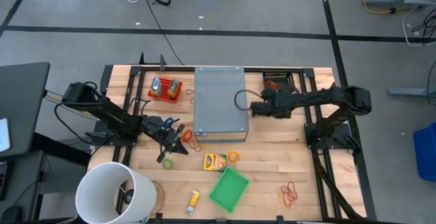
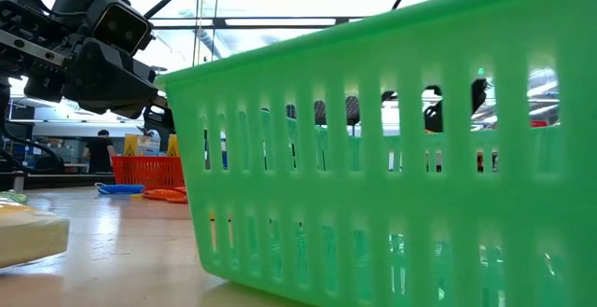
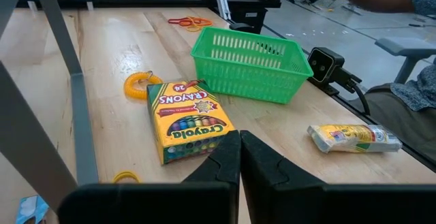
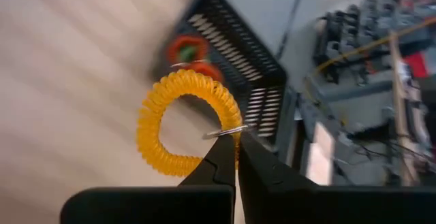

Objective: Pick & Place Office Desk Supplies
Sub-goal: Put the yellow spring keychain into the black basket, then put the orange spring keychain into the black basket

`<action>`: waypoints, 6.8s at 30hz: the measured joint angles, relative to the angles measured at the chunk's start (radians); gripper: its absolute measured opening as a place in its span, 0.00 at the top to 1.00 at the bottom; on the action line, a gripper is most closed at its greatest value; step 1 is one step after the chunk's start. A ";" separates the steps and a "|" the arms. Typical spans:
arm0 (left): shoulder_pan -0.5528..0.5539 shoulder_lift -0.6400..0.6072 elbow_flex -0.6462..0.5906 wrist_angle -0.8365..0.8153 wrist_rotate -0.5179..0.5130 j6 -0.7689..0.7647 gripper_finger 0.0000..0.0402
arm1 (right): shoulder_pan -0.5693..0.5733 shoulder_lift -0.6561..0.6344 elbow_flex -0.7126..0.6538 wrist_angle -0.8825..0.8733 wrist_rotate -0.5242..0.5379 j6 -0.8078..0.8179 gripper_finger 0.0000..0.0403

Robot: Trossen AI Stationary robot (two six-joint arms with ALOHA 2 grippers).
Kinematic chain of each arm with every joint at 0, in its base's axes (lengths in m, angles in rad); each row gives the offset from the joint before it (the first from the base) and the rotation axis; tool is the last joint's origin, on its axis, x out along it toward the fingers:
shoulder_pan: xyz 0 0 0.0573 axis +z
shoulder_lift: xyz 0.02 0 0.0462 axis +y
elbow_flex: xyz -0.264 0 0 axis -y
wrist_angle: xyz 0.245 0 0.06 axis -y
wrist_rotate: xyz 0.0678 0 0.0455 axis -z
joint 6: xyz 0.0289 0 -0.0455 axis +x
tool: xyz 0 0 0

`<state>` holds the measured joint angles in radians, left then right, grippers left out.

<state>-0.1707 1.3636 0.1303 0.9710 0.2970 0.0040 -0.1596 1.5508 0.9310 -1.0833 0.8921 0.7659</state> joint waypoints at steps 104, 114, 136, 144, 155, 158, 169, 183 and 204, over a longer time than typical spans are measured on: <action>0.000 0.000 0.000 0.106 -0.122 0.023 0.98 | 0.663 -0.223 -0.610 2.163 -0.463 -0.898 0.56; 0.000 0.000 0.000 0.101 -0.167 -0.005 0.98 | 0.713 -0.223 -0.917 2.589 -0.519 -0.889 0.56; 0.000 0.000 0.000 0.077 -0.207 -0.049 0.98 | 1.049 -0.706 -0.924 2.179 -0.134 -1.181 0.56; 0.000 0.000 0.000 0.077 -0.205 -0.074 0.98 | 1.248 -0.957 -0.924 1.973 -0.070 -1.216 0.56; 0.000 0.000 0.000 0.077 -0.185 -0.085 0.98 | 1.301 -1.028 -0.924 1.928 -0.248 -1.173 0.56; 0.000 0.000 0.000 0.077 -0.180 -0.084 0.98 | 1.301 -1.028 -0.924 1.877 -0.265 -1.135 0.56; 0.000 0.000 0.000 0.079 -0.181 -0.083 0.98 | 1.301 -1.028 -0.924 1.896 -0.326 -1.202 0.56; 0.000 0.000 0.000 0.081 -0.183 -0.067 0.98 | 1.134 -1.010 -0.924 1.865 -0.366 -1.078 0.61; 0.000 0.000 0.000 0.080 -0.184 -0.063 0.98 | 0.907 -1.292 -0.924 1.637 -0.532 -1.121 0.86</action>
<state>-0.1703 1.3636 0.1303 1.0513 0.1131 -0.0593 0.7473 0.2589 0.0074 0.5533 0.3603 -0.3554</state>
